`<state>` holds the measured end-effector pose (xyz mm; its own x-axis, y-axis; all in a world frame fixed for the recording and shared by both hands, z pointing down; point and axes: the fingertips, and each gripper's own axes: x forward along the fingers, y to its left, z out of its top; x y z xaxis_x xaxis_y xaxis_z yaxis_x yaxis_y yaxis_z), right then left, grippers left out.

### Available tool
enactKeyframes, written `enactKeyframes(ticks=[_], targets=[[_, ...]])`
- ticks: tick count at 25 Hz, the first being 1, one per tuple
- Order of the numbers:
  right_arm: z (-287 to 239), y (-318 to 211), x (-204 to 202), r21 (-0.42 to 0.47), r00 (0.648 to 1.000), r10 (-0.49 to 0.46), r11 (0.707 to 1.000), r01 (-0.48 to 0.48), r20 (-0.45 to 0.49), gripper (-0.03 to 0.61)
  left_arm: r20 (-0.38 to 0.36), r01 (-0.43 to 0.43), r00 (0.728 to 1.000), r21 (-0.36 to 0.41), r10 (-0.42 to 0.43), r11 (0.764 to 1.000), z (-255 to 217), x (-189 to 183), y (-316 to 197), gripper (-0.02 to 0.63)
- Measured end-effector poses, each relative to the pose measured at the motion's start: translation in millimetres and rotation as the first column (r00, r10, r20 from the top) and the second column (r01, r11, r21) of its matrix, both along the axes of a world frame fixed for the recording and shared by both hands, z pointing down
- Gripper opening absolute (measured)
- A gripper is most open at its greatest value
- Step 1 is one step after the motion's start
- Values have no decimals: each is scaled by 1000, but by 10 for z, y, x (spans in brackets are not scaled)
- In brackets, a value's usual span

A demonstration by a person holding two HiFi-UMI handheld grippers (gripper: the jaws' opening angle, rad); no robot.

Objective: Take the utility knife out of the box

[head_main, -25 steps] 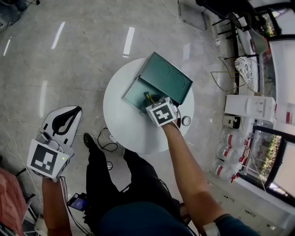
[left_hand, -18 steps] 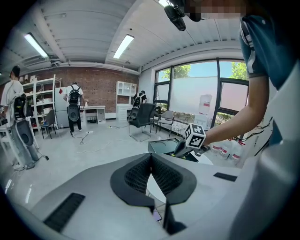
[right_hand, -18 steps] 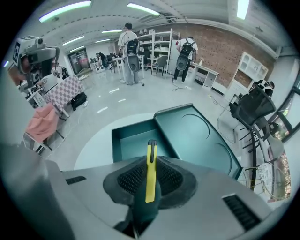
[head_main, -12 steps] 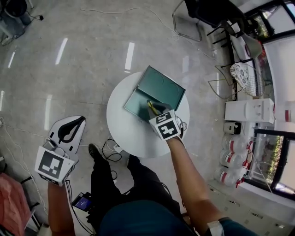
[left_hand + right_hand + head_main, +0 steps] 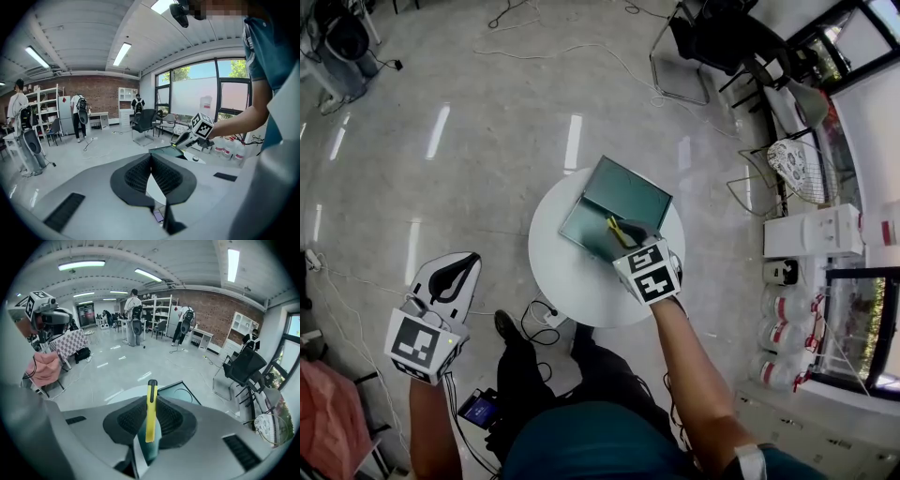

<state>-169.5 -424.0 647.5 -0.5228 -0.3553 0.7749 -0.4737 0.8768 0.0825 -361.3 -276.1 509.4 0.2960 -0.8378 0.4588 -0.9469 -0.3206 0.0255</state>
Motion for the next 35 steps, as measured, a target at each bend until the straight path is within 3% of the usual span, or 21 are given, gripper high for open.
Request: enactKeyframes(ticks=[10, 24, 30, 35], targets=[[-797, 256, 206, 49, 992, -7, 999, 1, 130, 81, 26, -24, 999, 17, 23, 1000, -394, 304, 265, 18], [-1876, 467, 507, 123, 954, -26, 992, -11, 298, 81, 55, -25, 998, 30, 24, 999, -923, 599, 503, 18], [-2233, 561, 541, 97, 903, -41, 995, -1, 429, 81, 62, -34, 998, 32, 32, 999, -995, 645, 550, 18], [-2393, 632, 494, 139, 903, -87, 990, 30, 422, 81, 64, -45, 997, 38, 42, 998, -1082, 697, 538, 18]])
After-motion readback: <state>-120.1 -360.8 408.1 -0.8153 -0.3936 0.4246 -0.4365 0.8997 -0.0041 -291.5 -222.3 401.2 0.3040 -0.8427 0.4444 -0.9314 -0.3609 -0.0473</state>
